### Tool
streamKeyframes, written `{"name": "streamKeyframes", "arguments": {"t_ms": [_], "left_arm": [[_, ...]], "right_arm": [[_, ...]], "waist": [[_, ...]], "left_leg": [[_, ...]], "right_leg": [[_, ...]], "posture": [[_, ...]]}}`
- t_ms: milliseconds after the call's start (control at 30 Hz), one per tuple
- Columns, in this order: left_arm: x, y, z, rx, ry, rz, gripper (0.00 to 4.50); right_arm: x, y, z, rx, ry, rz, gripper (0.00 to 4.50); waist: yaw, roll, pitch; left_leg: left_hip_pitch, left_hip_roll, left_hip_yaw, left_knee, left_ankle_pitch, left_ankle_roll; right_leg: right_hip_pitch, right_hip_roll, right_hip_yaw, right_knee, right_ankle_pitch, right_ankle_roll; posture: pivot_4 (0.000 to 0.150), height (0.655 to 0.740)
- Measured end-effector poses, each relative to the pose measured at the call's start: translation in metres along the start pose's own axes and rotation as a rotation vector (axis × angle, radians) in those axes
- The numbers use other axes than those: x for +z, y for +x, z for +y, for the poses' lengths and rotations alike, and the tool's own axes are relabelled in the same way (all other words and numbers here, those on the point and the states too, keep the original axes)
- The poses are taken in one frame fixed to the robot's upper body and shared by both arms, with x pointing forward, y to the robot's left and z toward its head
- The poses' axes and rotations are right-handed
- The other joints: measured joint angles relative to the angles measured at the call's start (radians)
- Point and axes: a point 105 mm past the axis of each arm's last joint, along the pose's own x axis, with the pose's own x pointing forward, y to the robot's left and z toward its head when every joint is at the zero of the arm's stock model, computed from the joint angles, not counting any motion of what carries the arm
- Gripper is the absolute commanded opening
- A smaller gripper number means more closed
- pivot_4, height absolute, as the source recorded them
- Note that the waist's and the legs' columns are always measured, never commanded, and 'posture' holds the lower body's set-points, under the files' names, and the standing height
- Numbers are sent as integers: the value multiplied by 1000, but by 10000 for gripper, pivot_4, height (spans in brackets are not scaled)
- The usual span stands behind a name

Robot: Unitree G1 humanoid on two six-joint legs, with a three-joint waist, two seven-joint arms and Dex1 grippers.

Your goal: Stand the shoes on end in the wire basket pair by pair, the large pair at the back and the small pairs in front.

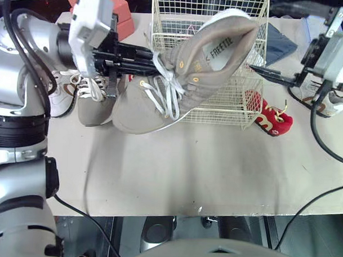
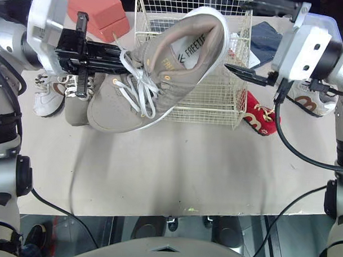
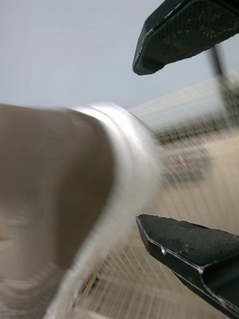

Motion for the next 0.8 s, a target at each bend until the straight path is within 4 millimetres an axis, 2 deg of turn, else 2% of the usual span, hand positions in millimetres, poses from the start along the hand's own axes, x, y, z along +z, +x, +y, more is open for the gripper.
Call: {"name": "streamKeyframes", "arguments": {"t_ms": [33, 100, 133, 233, 333, 400, 567, 633, 700, 767, 800], "left_arm": [[1, 1, 3, 41, 1, -28, 475], [2, 1, 6, 71, 2, -43, 475], [5, 5, 12, 127, 10, -95, 475], [9, 9, 16, 177, 19, -150, 475], [14, 19, 17, 220, 41, -225, 475], [13, 23, 16, 230, 35, -251, 475], [9, 36, 10, 241, 37, -276, 475], [9, 37, 10, 259, 47, -283, 475], [6, 37, 9, 274, 52, -278, 475], [3, 38, 9, 275, 44, -275, 475], [3, 38, 9, 276, 40, -274, 475]], "right_arm": [[-5, -5, -2, -44, 136, 6, 44333], [-6, -9, -4, -72, 217, 8, 44333], [-4, -13, -1, -98, 426, -16, 44333], [3, -12, 7, -88, 603, -55, 44333], [15, 1, 22, -72, 806, -116, 44333], [17, 8, 25, -90, 881, -140, 44333], [31, 31, 16, -169, 1072, -256, 44333], [33, 33, 11, -195, 1125, -279, 38990], [29, 34, 10, -215, 1153, -263, 29024], [29, 34, 11, -212, 1158, -259, 22002], [29, 34, 11, -215, 1157, -255, 17085]], "waist": [[0, 0, 0], [-1, 0, 0], [0, 0, 0], [0, 0, 0], [-2, 0, 0], [-2, 0, 0], [0, 0, 0], [2, 0, 0], [2, 0, 0], [0, 0, 0], [0, 0, 0]], "left_leg": [[0, 0, 0, 0, 0, 0], [0, 0, -1, 0, 0, 0], [0, 0, -3, 0, 0, 0], [0, 0, -3, 0, 0, 0], [1, 0, -5, 0, 0, 0], [1, 0, -5, 0, 0, 0], [0, 0, -4, 0, 0, 0], [-1, 0, -4, 0, 0, 0], [-1, 0, -3, 0, 0, 0], [-1, -1, -3, -1, 0, 0], [-1, -1, -3, -1, 0, 0]], "right_leg": [[0, 0, 0, 0, 0, 0], [0, 0, 0, 1, 0, 0], [0, 0, 0, 0, 0, 0], [0, 0, 0, 0, 0, 0], [1, 0, 1, 0, 0, 0], [1, 0, 1, 0, 0, 0], [0, 0, 1, 0, 0, 0], [1, 0, 0, -1, 0, 0], [1, 0, 0, -1, 0, 0], [1, 0, 0, -1, 1, 0], [1, 0, 0, -1, 1, 0]], "posture": [[1500, 6860], [1500, 6860], [1500, 6860], [1500, 6860], [1500, 6860], [1500, 6860], [1500, 6860], [1500, 6860], [1500, 6860], [1500, 6860], [1500, 6860]]}}
